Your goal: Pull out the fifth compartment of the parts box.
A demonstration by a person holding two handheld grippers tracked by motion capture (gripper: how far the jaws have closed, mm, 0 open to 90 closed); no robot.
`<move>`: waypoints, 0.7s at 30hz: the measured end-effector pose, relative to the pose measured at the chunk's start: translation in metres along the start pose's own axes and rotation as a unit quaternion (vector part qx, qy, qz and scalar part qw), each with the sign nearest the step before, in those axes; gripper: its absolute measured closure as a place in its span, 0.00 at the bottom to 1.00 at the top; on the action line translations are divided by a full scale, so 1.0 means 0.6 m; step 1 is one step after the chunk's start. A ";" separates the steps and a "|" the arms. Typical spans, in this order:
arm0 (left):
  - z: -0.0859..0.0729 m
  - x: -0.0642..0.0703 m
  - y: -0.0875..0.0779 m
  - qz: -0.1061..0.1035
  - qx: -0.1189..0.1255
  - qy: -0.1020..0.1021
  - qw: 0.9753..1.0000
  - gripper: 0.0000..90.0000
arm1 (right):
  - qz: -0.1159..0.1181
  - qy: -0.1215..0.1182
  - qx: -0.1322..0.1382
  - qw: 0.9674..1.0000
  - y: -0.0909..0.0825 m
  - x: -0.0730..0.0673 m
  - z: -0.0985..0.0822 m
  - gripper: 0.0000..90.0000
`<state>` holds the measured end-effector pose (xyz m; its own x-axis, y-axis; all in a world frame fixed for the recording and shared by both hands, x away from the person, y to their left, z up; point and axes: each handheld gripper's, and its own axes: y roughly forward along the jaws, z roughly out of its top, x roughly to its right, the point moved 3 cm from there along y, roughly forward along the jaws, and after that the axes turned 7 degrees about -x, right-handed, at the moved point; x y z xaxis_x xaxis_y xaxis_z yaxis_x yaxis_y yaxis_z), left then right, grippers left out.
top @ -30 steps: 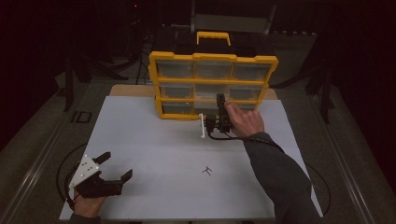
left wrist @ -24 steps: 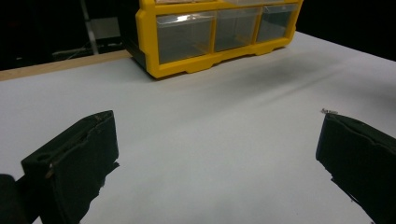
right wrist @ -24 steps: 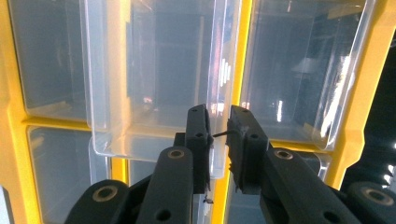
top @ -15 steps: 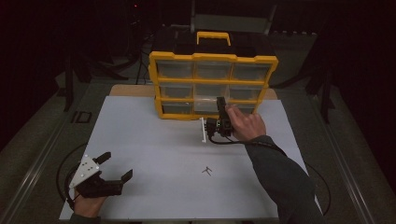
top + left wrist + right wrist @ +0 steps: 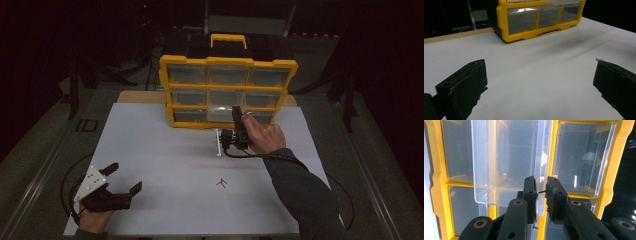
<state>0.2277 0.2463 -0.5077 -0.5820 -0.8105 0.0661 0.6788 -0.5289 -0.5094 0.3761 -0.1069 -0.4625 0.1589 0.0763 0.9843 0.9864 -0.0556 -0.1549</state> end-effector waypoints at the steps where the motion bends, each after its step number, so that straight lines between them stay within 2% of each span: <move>1: 0.000 0.000 0.000 0.000 0.001 -0.001 1.000 0.00 | 0.000 -0.001 0.001 1.000 -0.001 0.000 0.000 0.87; 21: -0.001 0.000 0.002 -0.001 -0.002 0.000 1.000 0.00 | -0.001 0.003 0.014 1.000 -0.023 -0.002 -0.006 0.87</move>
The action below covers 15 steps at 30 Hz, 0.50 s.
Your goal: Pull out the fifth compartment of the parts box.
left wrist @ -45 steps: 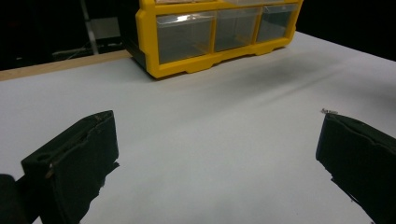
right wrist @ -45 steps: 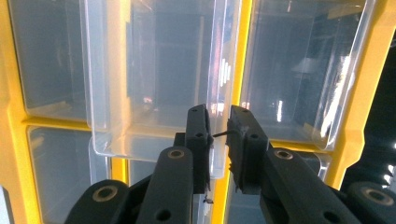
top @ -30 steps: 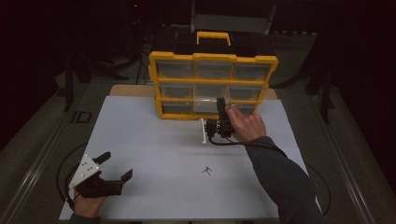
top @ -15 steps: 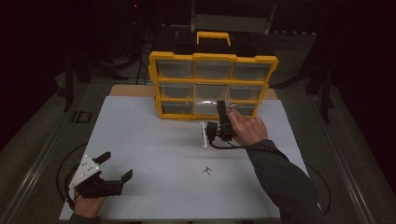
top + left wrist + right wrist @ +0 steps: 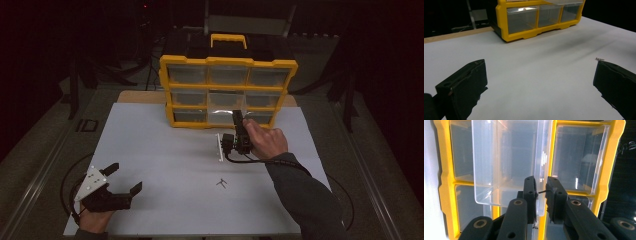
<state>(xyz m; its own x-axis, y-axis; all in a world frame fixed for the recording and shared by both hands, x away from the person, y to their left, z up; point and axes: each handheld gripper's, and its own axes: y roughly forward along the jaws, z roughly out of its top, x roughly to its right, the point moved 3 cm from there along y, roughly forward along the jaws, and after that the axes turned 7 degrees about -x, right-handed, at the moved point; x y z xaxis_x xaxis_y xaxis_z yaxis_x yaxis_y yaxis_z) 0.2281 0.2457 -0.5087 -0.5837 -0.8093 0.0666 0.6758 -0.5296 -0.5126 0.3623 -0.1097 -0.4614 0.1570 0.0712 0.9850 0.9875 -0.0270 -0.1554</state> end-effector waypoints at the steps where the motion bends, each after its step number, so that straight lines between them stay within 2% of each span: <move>1: 0.000 0.000 0.000 0.000 0.000 0.000 1.000 0.00 | 0.002 -0.001 -0.003 1.000 -0.001 0.000 0.000 0.87; 15: 0.000 0.002 0.002 -0.002 -0.001 0.001 1.000 0.00 | 0.001 0.003 0.002 1.000 -0.006 -0.006 -0.002 0.86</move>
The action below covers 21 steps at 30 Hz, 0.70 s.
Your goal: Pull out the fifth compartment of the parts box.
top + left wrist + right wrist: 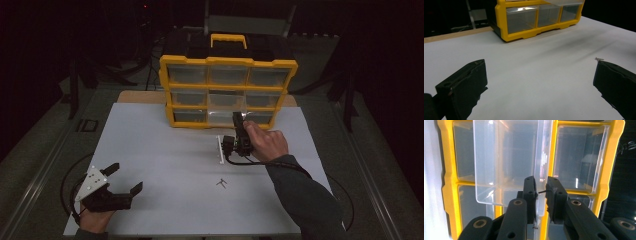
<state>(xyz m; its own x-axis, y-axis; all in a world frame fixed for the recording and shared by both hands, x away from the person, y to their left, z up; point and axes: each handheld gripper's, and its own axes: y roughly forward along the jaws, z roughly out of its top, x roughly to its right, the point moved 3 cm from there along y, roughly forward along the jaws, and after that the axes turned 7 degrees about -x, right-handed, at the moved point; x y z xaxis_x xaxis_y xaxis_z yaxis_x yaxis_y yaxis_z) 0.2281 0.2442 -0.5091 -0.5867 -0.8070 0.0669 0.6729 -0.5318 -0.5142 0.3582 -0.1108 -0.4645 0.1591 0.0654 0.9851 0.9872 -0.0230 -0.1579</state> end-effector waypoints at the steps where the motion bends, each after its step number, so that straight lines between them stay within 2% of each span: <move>1: 0.000 0.000 0.000 0.000 -0.001 0.002 1.000 0.00 | 0.000 0.000 0.001 1.000 0.000 -0.001 0.001 0.86; 13: 0.000 0.000 0.000 0.000 -0.001 0.001 1.000 0.00 | 0.001 0.002 0.003 1.000 -0.001 -0.003 0.000 0.85; 18: -0.001 0.000 0.001 0.000 -0.002 0.001 1.000 0.00 | 0.007 0.010 0.009 1.000 0.001 -0.006 -0.003 0.75; 21: -0.001 0.000 0.001 -0.001 -0.002 0.001 1.000 0.00 | 0.013 0.012 0.003 1.000 0.000 -0.007 -0.004 0.74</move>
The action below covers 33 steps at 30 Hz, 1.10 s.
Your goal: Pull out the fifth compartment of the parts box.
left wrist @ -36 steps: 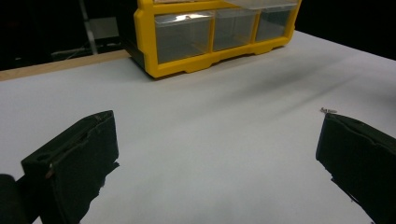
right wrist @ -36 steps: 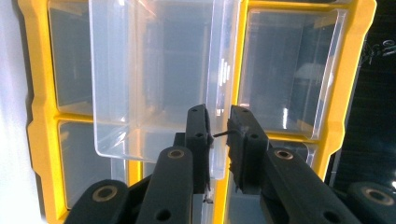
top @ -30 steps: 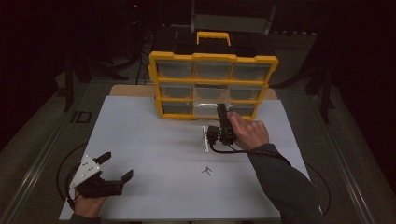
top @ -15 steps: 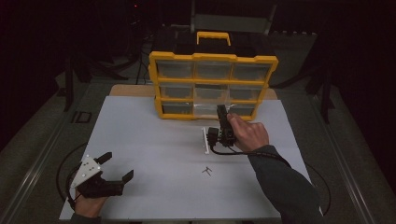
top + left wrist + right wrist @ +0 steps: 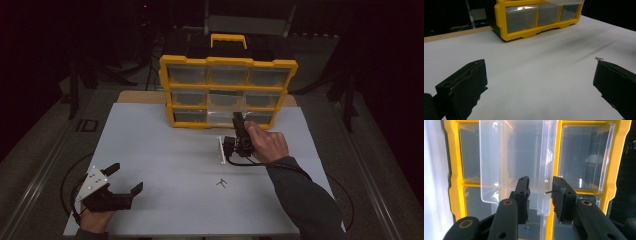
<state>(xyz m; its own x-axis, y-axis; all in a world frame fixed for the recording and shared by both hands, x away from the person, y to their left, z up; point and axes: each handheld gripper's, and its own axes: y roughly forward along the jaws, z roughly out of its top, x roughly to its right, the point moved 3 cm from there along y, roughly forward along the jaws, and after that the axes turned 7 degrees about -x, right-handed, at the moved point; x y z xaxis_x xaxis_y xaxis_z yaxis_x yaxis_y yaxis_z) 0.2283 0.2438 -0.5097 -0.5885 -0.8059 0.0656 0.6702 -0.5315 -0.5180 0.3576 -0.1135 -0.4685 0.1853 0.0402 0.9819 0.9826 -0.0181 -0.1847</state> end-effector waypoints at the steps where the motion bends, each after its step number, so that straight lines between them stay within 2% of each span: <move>1: 0.000 0.000 0.000 0.000 0.000 0.000 1.000 0.00 | 0.000 0.007 0.002 1.000 0.001 0.001 -0.002 0.72; 11: 0.000 0.001 0.001 -0.001 -0.001 -0.001 1.000 0.00 | 0.006 0.031 -0.005 0.999 0.003 0.010 -0.020 0.66; 18: 0.000 0.001 0.001 0.000 0.000 0.000 1.000 0.00 | 0.002 0.043 -0.010 0.999 0.004 0.017 -0.032 0.60; 19: 0.000 0.001 0.001 0.000 0.000 0.000 1.000 0.00 | 0.005 0.057 -0.014 0.998 0.003 0.016 -0.033 0.59; 20: 0.000 0.001 0.001 0.000 0.000 0.000 1.000 0.00 | 0.001 0.055 -0.013 0.998 0.003 0.018 -0.035 0.58; 24: 0.000 0.001 0.001 0.000 -0.001 0.000 1.000 0.00 | 0.003 0.080 -0.020 0.997 0.003 0.019 -0.043 0.55; 25: 0.000 0.001 0.001 -0.001 -0.001 0.000 1.000 0.00 | 0.000 0.076 -0.018 0.997 0.004 0.022 -0.045 0.54; 27: 0.000 0.001 0.001 -0.001 -0.001 0.000 1.000 0.00 | -0.002 0.095 -0.024 0.995 0.003 0.020 -0.050 0.49; 33: 0.000 0.001 0.002 -0.001 -0.001 0.000 1.000 0.00 | -0.011 0.115 -0.042 0.992 0.007 0.020 -0.064 0.34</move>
<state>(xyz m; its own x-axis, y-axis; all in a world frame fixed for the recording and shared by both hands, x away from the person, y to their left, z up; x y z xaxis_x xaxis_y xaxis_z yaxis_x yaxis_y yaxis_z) 0.2284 0.2426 -0.5102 -0.5892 -0.8053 0.0664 0.6685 -0.5320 -0.5197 0.3634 -0.1515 -0.4561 0.1480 -0.1870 0.9711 0.9801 -0.1033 -0.1693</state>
